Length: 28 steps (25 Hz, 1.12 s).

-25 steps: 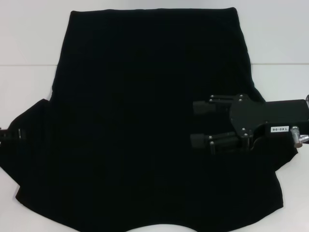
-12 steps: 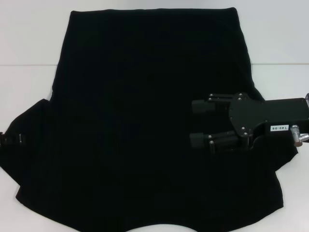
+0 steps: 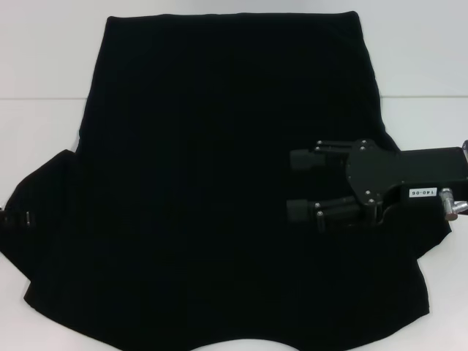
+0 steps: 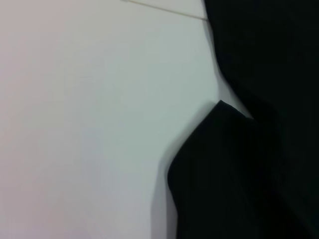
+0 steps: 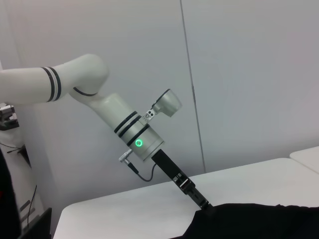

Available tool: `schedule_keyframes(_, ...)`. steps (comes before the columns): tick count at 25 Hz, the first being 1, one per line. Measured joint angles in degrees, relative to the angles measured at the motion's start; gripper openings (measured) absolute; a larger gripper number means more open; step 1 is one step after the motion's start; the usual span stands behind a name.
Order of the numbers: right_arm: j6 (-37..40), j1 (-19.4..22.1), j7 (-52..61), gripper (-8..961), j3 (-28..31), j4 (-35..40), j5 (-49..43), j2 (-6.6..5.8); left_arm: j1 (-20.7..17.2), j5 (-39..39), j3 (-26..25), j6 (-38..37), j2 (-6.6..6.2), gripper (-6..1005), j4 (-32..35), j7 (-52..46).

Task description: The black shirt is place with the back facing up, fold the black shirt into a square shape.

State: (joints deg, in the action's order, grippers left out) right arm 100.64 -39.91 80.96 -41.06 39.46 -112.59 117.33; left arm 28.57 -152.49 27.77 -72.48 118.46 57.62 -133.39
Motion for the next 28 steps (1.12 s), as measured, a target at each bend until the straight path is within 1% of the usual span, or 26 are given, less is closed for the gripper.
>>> schedule_keyframes(5, 0.0, -0.1, 0.0, 914, 0.1, 0.1, 0.0, -0.02, 0.0, -0.3, 2.3, -0.2, 0.02, 872, 0.0, 0.0)
schedule_keyframes(12, 0.2, -0.1, 0.1, 914, 0.2, 0.6, 0.0, 0.06, 0.1, -0.3, 3.3, -0.3, 0.08, 868, 0.0, -0.1)
schedule_keyframes(19, 0.2, -0.1, 0.2, 915, 0.3, 0.7, 0.1, -0.03, 0.2, -0.5, 4.0, -0.3, 0.00, 822, 0.1, 0.3)
schedule_keyframes(23, 0.2, -0.1, 0.2, 915, 0.3, 0.7, 0.5, -0.09, 0.3, -1.9, 4.0, 0.6, 0.06, 795, 0.1, 0.2)
schedule_keyframes(28, 0.2, -0.1, 0.1, 914, 0.3, 0.7, 0.9, -0.09, 0.4, -3.4, 3.9, 1.9, 0.13, 620, 0.1, 0.0)
